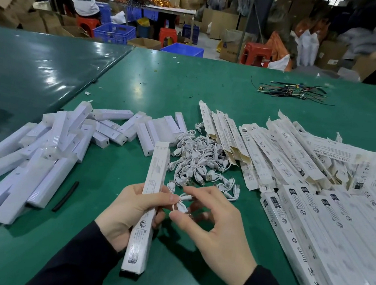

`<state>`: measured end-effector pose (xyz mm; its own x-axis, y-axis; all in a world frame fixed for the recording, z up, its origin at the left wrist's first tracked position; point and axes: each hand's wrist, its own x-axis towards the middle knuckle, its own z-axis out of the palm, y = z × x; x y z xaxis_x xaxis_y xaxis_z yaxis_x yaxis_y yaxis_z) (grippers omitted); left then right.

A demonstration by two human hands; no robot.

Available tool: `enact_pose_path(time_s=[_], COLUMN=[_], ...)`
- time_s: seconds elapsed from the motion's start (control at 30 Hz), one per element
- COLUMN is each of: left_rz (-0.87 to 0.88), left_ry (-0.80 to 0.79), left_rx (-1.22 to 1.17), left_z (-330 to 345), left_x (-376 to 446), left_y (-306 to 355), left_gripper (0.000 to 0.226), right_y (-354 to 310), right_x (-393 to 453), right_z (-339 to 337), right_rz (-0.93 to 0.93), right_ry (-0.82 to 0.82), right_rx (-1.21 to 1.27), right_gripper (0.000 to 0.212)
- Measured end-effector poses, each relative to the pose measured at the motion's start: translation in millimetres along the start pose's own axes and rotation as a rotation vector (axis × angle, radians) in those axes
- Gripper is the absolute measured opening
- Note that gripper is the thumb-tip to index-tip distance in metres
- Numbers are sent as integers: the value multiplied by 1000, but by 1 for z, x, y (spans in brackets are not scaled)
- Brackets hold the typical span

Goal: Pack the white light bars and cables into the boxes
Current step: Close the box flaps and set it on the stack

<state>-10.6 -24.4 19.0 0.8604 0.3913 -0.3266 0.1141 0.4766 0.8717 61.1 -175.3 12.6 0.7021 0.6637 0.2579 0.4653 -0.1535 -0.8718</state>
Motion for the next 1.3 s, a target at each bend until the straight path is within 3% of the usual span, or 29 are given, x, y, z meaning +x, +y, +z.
enact_pose_path(time_s=[0.23, 0.43, 0.63, 0.83, 0.97, 1.13, 1.3], left_rz=[-20, -27, -132, -179, -185, -212, -222], left_ry=[-125, -547, -793, -846, -873, -978, -956], left_rx=[66, 107, 82, 120, 137, 141, 103], left_z=[-5, -11, -11, -10, -11, -11, -12], left_x=[-2, -11, -16, -17, -18, -20, -18], left_y=[4, 4, 5, 4, 5, 6, 3], left_gripper=[32, 38, 33, 31, 30, 32, 37], right_y=[4, 0, -4, -9, -10, -14, -12], right_x=[10, 19, 18, 14, 13, 12, 11], right_z=[-13, -34, -41, -39, -41, -41, -37], right_rz=[79, 130, 40, -56, -44, 16, -8], right_ry=[81, 232, 132, -3, -16, -158, -107], right_rx=[324, 570, 506, 450, 541, 603, 466], right_gripper=[21, 19, 24, 28, 22, 20, 11])
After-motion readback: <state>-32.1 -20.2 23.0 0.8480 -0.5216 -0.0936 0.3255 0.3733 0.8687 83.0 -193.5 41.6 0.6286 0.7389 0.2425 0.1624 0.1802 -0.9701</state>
